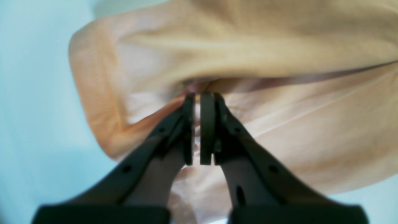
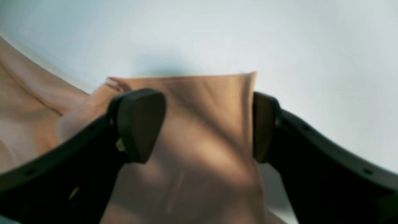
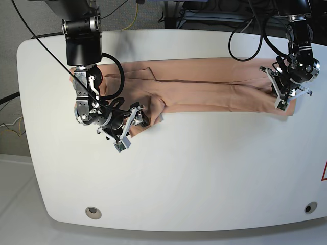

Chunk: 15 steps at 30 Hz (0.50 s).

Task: Fold the T-shirt properly
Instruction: 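Close the right gripper on the flap edge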

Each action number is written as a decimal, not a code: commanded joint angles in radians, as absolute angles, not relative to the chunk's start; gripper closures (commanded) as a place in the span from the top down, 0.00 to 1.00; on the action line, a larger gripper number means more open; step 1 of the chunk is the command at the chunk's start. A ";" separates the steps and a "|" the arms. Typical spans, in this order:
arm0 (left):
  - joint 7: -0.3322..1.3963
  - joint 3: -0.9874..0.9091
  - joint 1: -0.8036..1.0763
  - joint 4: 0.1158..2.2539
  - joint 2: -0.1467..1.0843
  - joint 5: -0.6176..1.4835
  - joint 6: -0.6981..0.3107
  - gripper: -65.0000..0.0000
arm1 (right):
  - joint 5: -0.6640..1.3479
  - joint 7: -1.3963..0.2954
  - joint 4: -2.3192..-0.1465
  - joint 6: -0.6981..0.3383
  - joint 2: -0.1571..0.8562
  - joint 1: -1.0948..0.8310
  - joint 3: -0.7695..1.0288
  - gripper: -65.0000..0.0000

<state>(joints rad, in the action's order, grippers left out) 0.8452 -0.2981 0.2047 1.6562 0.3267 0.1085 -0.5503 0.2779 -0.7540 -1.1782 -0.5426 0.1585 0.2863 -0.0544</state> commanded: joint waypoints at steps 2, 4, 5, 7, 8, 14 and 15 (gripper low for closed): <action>0.834 -0.303 0.196 1.672 0.341 0.111 -0.545 0.03 | 0.272 -0.789 -1.184 -0.544 0.163 0.291 -0.056 0.65; 0.834 -0.303 0.196 1.672 0.341 0.111 -0.545 0.03 | 0.272 -0.789 -1.184 -0.545 0.163 0.289 -0.056 0.65; 0.834 -0.303 0.196 1.672 0.341 0.111 -0.545 0.03 | 0.272 -0.789 -1.184 -0.545 0.163 0.289 -0.056 0.64; 0.834 -0.303 0.196 1.672 0.341 0.111 -0.545 0.03 | 0.272 -0.789 -1.184 -0.545 0.163 0.289 -0.056 0.61; 0.834 -0.303 0.196 1.672 0.341 0.111 -0.545 0.03 | 0.272 -0.789 -1.184 -0.545 0.163 0.289 -0.056 0.55; 0.834 -0.303 0.196 1.672 0.341 0.111 -0.545 0.03 | 0.272 -0.789 -1.184 -0.539 0.163 0.295 -0.056 0.22; 0.834 -0.303 0.196 1.672 0.341 0.111 -0.545 0.03 | 0.272 -0.789 -1.184 -0.539 0.163 0.295 -0.056 0.17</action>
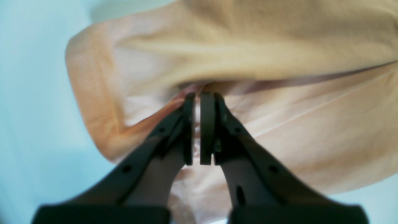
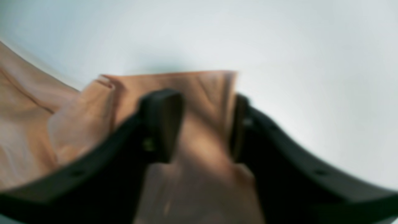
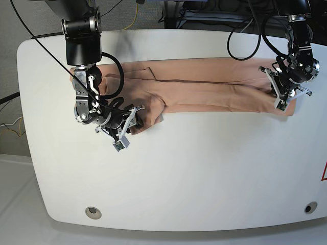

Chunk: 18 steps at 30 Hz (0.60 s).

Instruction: Fold the T-shirt properly

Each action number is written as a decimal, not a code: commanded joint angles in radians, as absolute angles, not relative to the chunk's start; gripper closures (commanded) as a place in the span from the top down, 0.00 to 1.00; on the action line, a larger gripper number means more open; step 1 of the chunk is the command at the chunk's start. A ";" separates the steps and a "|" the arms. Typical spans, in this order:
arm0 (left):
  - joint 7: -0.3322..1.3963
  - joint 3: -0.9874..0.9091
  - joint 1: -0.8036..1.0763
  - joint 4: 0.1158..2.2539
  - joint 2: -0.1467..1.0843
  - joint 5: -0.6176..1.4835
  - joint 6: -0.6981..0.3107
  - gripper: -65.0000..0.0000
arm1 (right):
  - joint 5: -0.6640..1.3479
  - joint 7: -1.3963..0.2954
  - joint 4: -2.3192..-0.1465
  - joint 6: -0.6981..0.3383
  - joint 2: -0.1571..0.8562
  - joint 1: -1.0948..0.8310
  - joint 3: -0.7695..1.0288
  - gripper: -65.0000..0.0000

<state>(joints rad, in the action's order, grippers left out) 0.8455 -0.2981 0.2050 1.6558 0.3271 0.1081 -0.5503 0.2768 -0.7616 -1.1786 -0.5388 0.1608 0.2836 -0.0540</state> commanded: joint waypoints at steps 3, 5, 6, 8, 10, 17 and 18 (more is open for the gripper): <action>0.834 -0.303 0.196 1.672 0.341 0.111 -0.545 0.03 | 0.272 -0.789 -1.184 -0.539 0.163 0.298 -0.056 0.03; 0.834 -0.303 0.196 1.672 0.341 0.111 -0.545 0.03 | 0.272 -0.789 -1.182 -0.539 0.163 0.300 -0.056 0.00; 0.834 -0.303 0.196 1.672 0.341 0.111 -0.545 0.03 | 0.272 -0.789 -1.182 -0.539 0.163 0.302 -0.056 0.00; 0.834 -0.303 0.196 1.672 0.341 0.111 -0.545 0.03 | 0.272 -0.789 -1.182 -0.539 0.163 0.306 -0.056 0.00; 0.834 -0.303 0.196 1.672 0.341 0.111 -0.545 0.03 | 0.272 -0.789 -1.182 -0.539 0.163 0.308 -0.056 0.00; 0.834 -0.303 0.196 1.672 0.341 0.111 -0.545 0.03 | 0.272 -0.794 -1.184 -0.539 0.163 0.315 -0.056 0.00; 0.834 -0.303 0.196 1.672 0.341 0.111 -0.545 0.03 | 0.272 -0.794 -1.185 -0.539 0.163 0.320 -0.056 0.00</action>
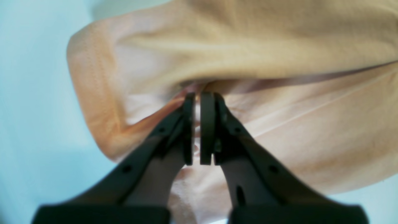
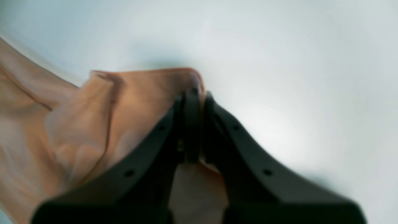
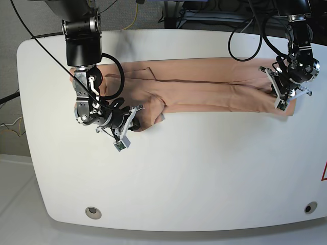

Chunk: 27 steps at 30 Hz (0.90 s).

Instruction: Fold the T-shirt properly

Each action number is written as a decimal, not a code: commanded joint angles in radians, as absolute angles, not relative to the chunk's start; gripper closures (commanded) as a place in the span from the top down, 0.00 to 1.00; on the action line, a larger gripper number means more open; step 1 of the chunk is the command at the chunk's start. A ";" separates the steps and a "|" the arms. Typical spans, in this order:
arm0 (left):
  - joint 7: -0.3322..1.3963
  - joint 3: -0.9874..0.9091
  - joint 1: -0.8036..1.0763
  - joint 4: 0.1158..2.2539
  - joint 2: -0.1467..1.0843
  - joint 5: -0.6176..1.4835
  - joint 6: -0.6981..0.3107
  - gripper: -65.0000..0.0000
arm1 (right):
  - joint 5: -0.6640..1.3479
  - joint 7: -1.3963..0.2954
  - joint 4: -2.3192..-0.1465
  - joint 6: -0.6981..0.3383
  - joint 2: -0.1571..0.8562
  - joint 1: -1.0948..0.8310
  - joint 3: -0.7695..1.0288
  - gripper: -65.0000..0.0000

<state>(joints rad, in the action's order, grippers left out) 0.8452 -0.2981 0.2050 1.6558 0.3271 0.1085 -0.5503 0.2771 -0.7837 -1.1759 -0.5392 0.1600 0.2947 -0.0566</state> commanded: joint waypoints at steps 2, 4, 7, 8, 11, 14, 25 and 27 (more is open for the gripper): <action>0.834 -0.302 0.196 1.672 0.341 0.111 -0.545 0.03 | 0.272 -0.796 -1.196 -0.539 0.166 0.325 -0.056 0.00; 0.834 -0.302 0.196 1.672 0.341 0.111 -0.545 0.03 | 0.274 -0.796 -1.199 -0.539 0.166 0.326 -0.056 0.00; 0.834 -0.302 0.196 1.672 0.341 0.111 -0.545 0.03 | 0.275 -0.808 -1.214 -0.539 0.168 0.328 -0.056 0.00; 0.834 -0.302 0.196 1.672 0.341 0.111 -0.545 0.03 | 0.272 -0.823 -1.228 -0.539 0.168 0.328 -0.054 0.00; 0.834 -0.302 0.196 1.672 0.341 0.111 -0.545 0.03 | 0.272 -0.848 -1.265 -0.539 0.168 0.325 -0.053 0.00; 0.834 -0.302 0.196 1.670 0.341 0.111 -0.545 0.03 | 0.272 -0.868 -1.313 -0.538 0.168 0.320 -0.053 0.00; 0.834 -0.300 0.196 1.670 0.341 0.111 -0.545 0.03 | 0.272 -0.954 -1.437 -0.536 0.168 0.275 -0.050 0.00; 0.834 -0.298 0.196 1.670 0.341 0.111 -0.545 0.03 | 0.272 -0.963 -1.460 -0.536 0.168 0.266 -0.050 0.00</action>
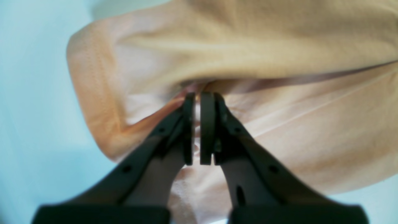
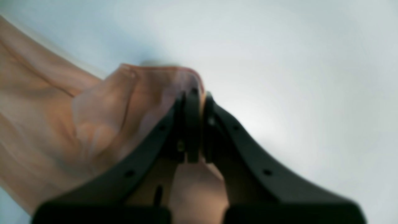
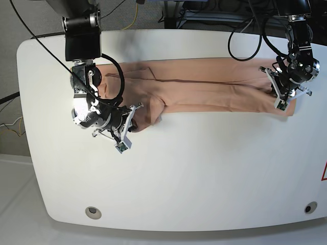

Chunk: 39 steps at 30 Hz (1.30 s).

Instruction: Fold the T-shirt properly

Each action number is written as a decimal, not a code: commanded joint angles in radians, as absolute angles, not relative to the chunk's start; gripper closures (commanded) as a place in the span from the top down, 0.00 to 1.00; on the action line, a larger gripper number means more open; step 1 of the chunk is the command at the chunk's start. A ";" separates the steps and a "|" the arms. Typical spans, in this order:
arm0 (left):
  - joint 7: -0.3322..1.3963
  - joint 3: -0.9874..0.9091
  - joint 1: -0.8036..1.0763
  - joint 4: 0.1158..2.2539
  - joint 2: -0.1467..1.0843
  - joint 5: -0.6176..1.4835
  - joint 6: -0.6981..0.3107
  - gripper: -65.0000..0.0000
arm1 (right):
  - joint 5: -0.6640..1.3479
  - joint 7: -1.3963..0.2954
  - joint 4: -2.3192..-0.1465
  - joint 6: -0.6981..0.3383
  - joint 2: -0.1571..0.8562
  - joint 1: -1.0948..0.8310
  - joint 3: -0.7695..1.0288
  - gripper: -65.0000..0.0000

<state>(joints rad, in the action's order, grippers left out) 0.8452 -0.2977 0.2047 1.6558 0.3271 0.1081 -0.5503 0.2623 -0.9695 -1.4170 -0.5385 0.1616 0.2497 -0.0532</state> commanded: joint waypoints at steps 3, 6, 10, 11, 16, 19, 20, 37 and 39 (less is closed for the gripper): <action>0.834 -0.298 0.196 1.670 0.340 0.111 -0.545 0.03 | 0.272 -0.969 -1.492 -0.536 0.168 0.237 -0.050 0.00; 0.834 -0.298 0.196 1.670 0.340 0.111 -0.545 0.03 | 0.272 -0.972 -1.526 -0.536 0.168 0.214 -0.045 0.00; 0.832 -0.297 0.196 1.669 0.340 0.111 -0.545 0.03 | 0.272 -1.003 -1.567 -0.536 0.165 0.182 -0.004 0.00; 0.832 -0.297 0.196 1.669 0.340 0.111 -0.545 0.03 | 0.272 -1.017 -1.583 -0.536 0.163 0.174 0.008 0.00; 0.832 -0.297 0.196 1.669 0.340 0.111 -0.545 0.03 | 0.272 -1.047 -1.653 -0.536 0.163 0.139 0.031 0.00; 0.832 -0.295 0.196 1.669 0.340 0.111 -0.545 0.03 | 0.272 -1.069 -1.695 -0.536 0.163 0.119 0.031 0.00; 0.832 -0.295 0.196 1.669 0.340 0.111 -0.545 0.03 | 0.272 -1.076 -1.704 -0.536 0.163 0.114 0.033 0.00; 0.832 -0.295 0.194 1.669 0.314 0.111 -0.545 0.03 | 0.278 -1.210 -1.882 -0.503 0.162 0.007 0.033 0.00; 0.831 -0.295 0.194 1.669 0.314 0.111 -0.545 0.03 | 0.282 -1.224 -1.894 -0.478 0.162 -0.004 0.033 0.00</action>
